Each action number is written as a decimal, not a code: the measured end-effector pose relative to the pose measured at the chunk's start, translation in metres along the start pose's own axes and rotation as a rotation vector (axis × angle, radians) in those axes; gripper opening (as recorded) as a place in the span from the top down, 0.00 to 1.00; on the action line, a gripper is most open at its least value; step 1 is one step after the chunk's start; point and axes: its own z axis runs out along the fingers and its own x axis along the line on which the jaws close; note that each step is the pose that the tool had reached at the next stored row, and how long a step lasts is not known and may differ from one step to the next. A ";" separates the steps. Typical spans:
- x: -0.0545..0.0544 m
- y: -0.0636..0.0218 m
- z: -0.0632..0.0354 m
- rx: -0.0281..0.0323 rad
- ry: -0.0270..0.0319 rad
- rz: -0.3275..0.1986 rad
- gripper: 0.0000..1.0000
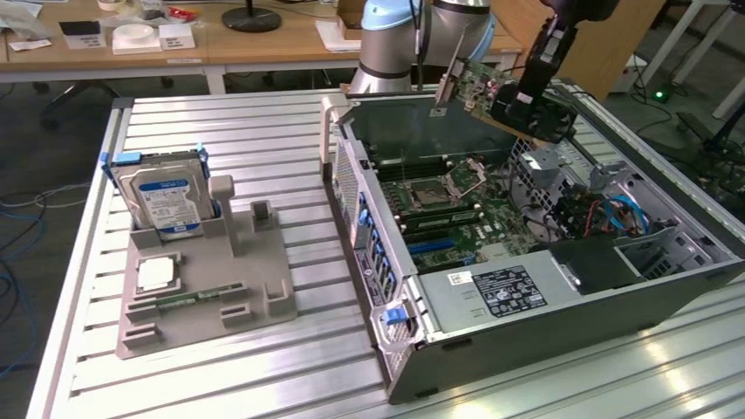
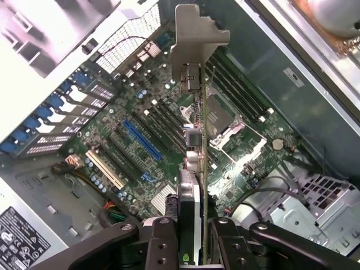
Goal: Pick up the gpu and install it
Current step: 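Insert the gpu into the slot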
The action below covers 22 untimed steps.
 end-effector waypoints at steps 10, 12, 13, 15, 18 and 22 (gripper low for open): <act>0.000 0.0000 0.0001 0.0003 0.0064 -0.124 0.72; 0.000 0.0000 0.0002 0.0004 0.0076 -0.151 0.72; 0.000 0.0000 0.0002 0.0005 0.0084 -0.166 0.72; 0.000 0.0000 0.0003 0.0008 0.0098 -0.197 0.72; 0.000 -0.0001 0.0006 0.0017 0.0110 -0.236 0.72; 0.000 -0.0001 0.0022 0.0145 0.0025 -0.254 0.72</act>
